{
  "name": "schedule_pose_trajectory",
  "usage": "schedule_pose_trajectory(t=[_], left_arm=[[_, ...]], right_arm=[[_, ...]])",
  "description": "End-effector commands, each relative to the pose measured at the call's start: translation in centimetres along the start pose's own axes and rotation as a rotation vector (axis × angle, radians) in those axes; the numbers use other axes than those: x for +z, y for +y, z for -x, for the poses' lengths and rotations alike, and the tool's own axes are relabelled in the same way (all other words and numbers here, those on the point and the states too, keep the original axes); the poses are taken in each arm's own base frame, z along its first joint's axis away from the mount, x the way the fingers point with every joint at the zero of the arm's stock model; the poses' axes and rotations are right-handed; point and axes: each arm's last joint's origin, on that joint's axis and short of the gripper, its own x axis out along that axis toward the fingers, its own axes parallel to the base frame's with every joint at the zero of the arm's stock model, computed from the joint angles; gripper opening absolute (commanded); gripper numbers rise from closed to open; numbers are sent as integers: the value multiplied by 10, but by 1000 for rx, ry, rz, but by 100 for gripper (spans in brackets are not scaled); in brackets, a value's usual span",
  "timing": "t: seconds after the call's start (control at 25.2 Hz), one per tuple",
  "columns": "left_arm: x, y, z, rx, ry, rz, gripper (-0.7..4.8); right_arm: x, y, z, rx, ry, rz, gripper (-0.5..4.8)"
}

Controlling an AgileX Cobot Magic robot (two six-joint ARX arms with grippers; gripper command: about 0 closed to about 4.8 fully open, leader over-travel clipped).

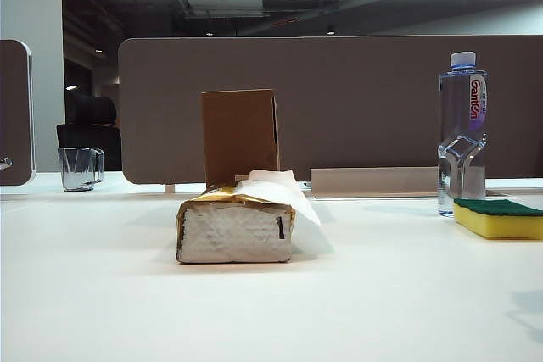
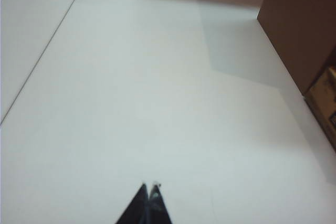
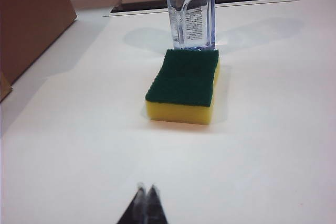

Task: Move the sponge from left to right to wipe the table, avoiding obstacles on the table, and finally reaching the bottle of mineral water.

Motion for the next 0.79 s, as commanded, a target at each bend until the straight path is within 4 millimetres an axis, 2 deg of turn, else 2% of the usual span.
schedule_pose_trajectory(t=[0.04, 0.28, 0.79], left_arm=[[2, 0, -1, -4, -49, -27, -6], [-6, 1, -5, -2, -34, -86, -6], [-7, 1, -5, 2, -24, -109, -6]], right_arm=[[3, 0, 0, 6, -18, 39, -9], [-2, 0, 0, -2, 4, 64, -9], [-7, -1, 0, -7, 55, 68, -8]])
